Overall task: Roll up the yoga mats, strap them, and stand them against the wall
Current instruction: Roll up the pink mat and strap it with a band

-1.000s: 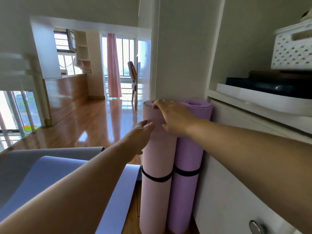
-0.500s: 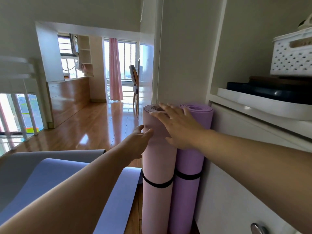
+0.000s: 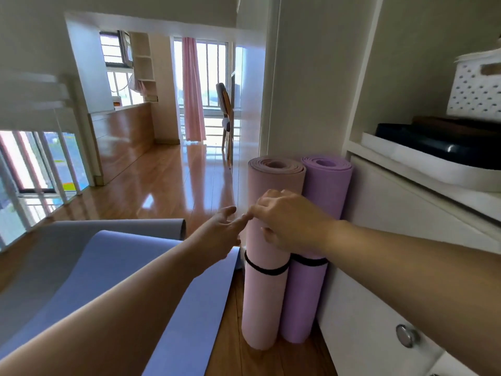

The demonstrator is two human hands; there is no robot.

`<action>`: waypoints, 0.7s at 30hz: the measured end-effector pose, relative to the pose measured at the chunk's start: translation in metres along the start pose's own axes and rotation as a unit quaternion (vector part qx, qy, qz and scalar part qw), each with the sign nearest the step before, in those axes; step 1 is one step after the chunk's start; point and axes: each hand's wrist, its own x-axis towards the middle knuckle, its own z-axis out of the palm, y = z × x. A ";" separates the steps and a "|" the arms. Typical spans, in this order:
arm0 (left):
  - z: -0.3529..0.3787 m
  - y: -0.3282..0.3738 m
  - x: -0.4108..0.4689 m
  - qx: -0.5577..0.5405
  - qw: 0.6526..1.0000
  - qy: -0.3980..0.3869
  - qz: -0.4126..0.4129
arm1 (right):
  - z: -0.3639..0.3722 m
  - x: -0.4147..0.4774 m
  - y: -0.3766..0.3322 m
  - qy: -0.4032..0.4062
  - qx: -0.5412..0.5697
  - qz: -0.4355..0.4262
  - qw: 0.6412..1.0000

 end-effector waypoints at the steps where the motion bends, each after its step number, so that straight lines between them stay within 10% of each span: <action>1: -0.001 -0.008 -0.008 0.002 1.000 0.001 0.000 | 0.006 -0.005 -0.009 -0.013 0.029 0.002 0.999; 11: 0.042 -0.176 -0.145 0.084 0.995 0.028 -0.043 | 0.082 -0.118 -0.132 -0.166 0.041 0.031 0.985; 21: 0.006 -0.073 -0.376 0.089 0.995 0.027 -0.045 | -0.100 -0.207 -0.224 -0.142 0.164 0.098 0.971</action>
